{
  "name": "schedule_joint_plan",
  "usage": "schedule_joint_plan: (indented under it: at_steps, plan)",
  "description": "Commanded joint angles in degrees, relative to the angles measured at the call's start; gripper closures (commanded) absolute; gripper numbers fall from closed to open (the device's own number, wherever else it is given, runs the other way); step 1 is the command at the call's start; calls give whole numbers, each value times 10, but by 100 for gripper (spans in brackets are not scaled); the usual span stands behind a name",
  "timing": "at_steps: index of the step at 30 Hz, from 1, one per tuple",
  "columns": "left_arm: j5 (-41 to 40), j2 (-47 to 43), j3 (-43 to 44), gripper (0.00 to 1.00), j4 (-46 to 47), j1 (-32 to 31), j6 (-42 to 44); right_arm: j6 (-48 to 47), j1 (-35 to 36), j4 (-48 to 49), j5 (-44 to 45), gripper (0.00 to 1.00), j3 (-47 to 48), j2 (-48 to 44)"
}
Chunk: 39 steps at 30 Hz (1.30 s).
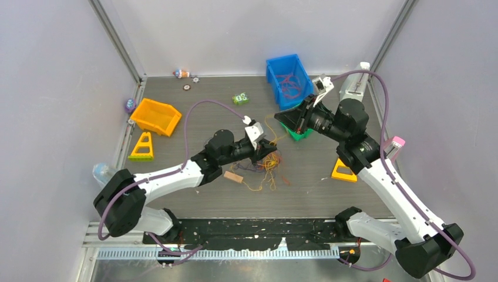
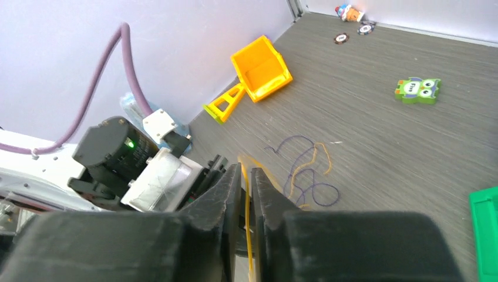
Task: Untangle the cables
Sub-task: Untie the cable.
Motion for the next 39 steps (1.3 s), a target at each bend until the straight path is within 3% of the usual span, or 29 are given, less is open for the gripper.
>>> schedule_joint_plan:
  at_steps: [1, 2, 4, 5, 7, 16, 21, 24, 33, 39]
  plan:
    - [-24, -9, 24, 100, 49, -3, -14, 8, 3, 25, 30, 67, 25, -12]
    - [-29, -16, 28, 100, 34, -2, -12, 7, 3, 17, 68, 40, 12, -15]
    - [-48, -36, 47, 100, -7, -1, -9, 3, 2, 2, 126, 13, -22, -27]
    - [-62, -49, 61, 100, -35, -1, -10, -3, 2, 1, 142, 7, -55, -38]
    - [-74, -63, 92, 100, -92, 2, -9, -12, 2, 18, 173, 3, -112, -56]
    - [-101, -108, 131, 100, -164, 3, -1, -15, 1, 132, 179, 3, -313, -136]
    - [-134, -133, 144, 100, -182, 5, 22, -12, 3, 157, 143, 8, -352, -110]
    - [-163, -146, 172, 100, -219, 6, 37, -2, 17, 223, 130, 9, -385, -72]
    - [-282, -192, 249, 100, -304, 22, 105, -18, 125, 251, 213, 14, -360, 68]
    - [-344, -238, 272, 100, -349, 72, 109, -30, 156, 272, 231, 32, -367, 94]
